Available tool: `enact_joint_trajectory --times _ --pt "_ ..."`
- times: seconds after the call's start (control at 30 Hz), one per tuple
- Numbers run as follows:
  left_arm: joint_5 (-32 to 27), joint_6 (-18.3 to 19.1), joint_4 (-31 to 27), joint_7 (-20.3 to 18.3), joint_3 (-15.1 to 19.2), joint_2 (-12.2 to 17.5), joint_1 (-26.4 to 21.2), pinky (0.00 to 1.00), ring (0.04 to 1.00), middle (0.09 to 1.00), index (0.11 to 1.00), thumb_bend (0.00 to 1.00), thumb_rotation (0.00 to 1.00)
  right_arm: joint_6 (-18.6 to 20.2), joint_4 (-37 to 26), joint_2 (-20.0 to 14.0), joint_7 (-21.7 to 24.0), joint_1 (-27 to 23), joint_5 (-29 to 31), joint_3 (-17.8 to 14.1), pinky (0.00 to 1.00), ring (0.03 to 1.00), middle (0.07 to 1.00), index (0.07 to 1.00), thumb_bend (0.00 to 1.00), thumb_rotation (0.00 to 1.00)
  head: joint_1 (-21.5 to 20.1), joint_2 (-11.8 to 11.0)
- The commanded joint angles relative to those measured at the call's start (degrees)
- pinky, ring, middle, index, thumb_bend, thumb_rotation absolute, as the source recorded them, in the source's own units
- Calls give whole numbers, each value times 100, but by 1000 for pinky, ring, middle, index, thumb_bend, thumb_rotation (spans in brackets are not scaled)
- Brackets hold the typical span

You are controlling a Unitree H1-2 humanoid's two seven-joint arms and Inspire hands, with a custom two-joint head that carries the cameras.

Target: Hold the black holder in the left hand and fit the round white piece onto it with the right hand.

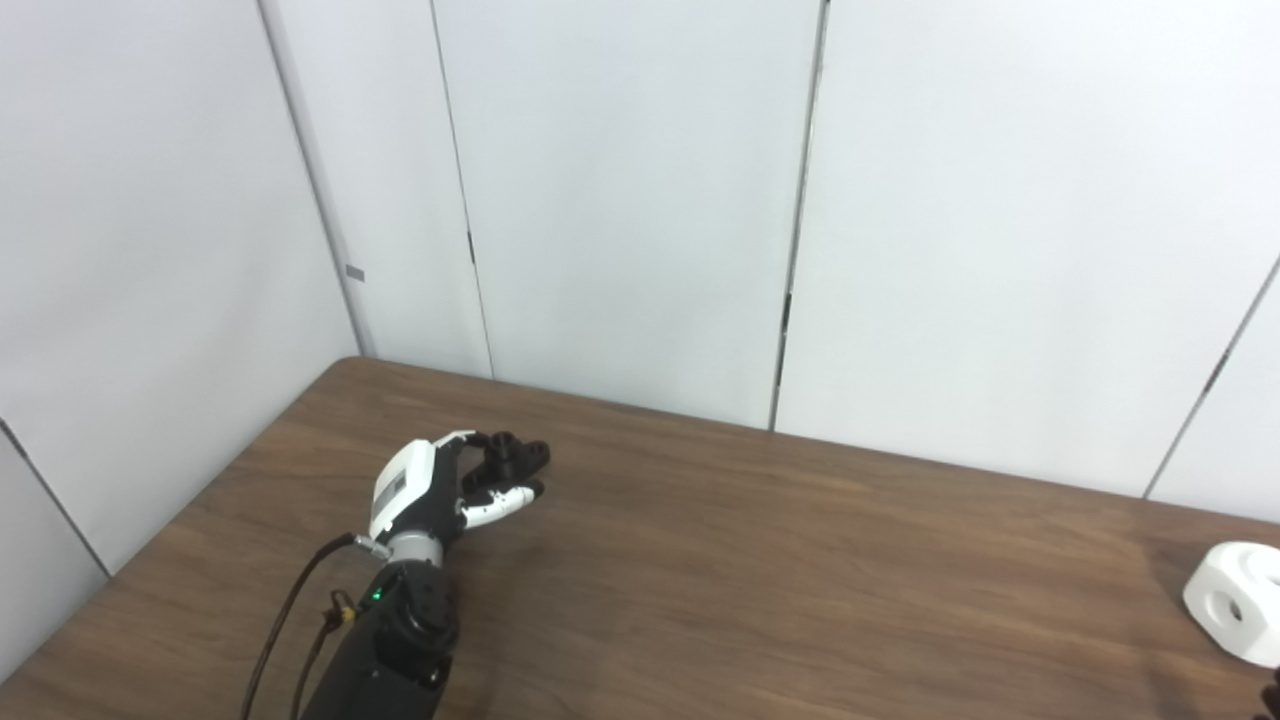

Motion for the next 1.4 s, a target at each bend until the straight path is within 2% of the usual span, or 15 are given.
enact_joint_trajectory --times 0.0,0.1,0.37,0.43,0.53,0.63,0.9,1.37 --pt "27 -49 18 66 -59 153 -270 889 952 904 796 818 363 31 456 310 -2 516 90 111 1000 1000 997 978 712 906 6 8" --pt "54 -64 122 120 -133 188 -301 896 951 902 790 815 361 31 453 316 -23 523 70 96 1000 1000 992 976 715 899 6 8" --pt "273 210 202 391 -201 182 -335 912 948 901 781 825 341 28 446 301 4 521 65 82 1000 1000 997 980 731 898 30 28" --pt "342 191 236 538 -233 191 -324 915 983 904 773 831 327 9 455 301 9 517 74 76 1000 1000 996 980 724 895 47 31" --pt "873 173 217 835 -553 321 -258 977 998 914 764 816 317 13 462 299 20 505 97 71 1000 1000 996 981 725 895 82 39" --pt "789 174 45 929 -467 237 -229 954 978 920 774 793 277 18 482 283 32 496 74 79 1000 1000 998 986 731 902 75 48" --pt "827 128 -97 927 -541 210 -152 901 951 908 764 810 298 -42 594 297 70 423 128 70 1000 1000 998 986 706 895 79 39" --pt "858 262 -150 620 -446 251 -201 901 954 910 771 824 320 25 595 316 12 401 58 78 1000 1000 1000 991 651 903 73 13"
